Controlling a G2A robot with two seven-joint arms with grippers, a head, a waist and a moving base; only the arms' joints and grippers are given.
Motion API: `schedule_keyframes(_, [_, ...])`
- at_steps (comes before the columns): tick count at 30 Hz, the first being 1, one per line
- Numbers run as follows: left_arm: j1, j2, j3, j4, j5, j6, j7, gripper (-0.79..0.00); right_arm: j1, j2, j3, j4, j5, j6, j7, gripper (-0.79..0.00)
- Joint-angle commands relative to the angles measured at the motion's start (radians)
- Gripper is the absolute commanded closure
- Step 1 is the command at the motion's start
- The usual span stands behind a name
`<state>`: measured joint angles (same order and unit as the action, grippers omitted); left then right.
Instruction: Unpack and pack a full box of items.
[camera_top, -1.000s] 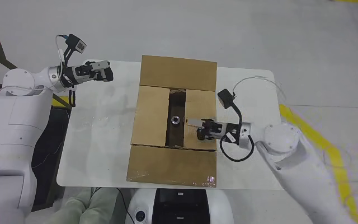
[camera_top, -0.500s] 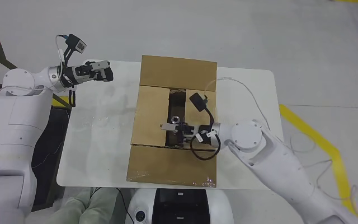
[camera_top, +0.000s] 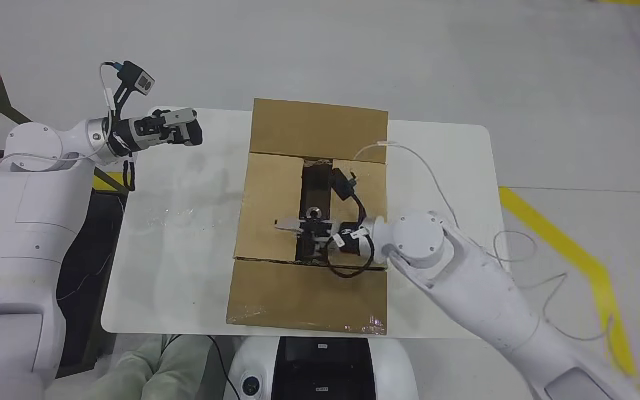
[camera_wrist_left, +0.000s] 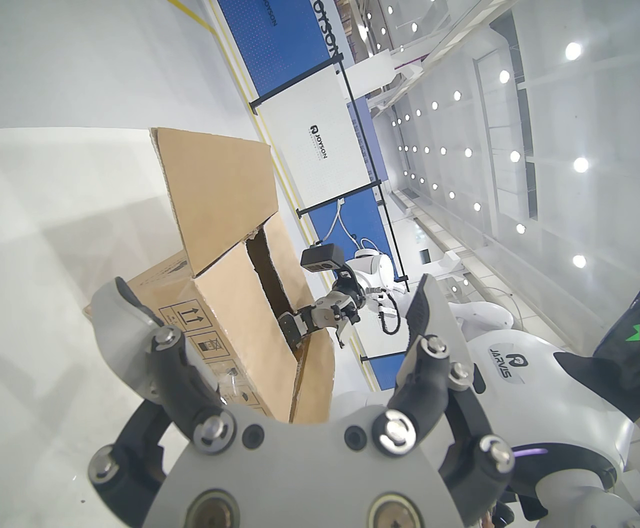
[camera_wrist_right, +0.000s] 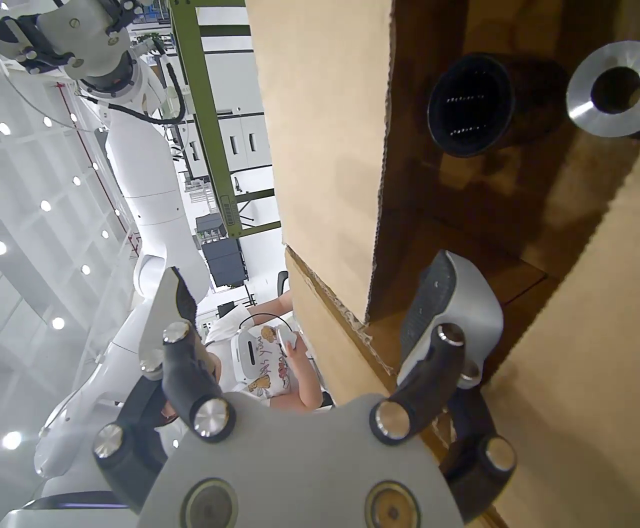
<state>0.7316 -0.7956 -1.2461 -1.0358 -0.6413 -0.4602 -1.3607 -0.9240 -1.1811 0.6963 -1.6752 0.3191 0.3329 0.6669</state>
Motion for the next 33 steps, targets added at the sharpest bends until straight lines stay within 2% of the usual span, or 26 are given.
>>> schedule_keyframes(1, [0.000, 0.000, 0.000, 0.000, 0.000, 0.000, 0.000, -0.785, 0.007, -0.006, -0.006, 0.013, 0.010, -0.008, 0.005, -0.785])
schedule_keyframes(15, [0.000, 0.000, 0.000, 0.000, 0.000, 0.000, 0.000, -0.785, 0.014, -0.036, 0.016, 0.064, 0.136, -0.109, 0.066, -0.785])
schedule_keyframes(25, [0.000, 0.000, 0.000, 0.000, 0.000, 0.000, 0.000, -0.785, -0.016, -0.034, 0.074, -0.013, 0.167, -0.166, 0.076, -0.785])
schedule_keyframes(33, [0.000, 0.000, 0.000, 0.000, 0.000, 0.000, 0.000, -0.785, 0.007, -0.057, 0.040, -0.048, 0.152, -0.194, 0.036, -0.785])
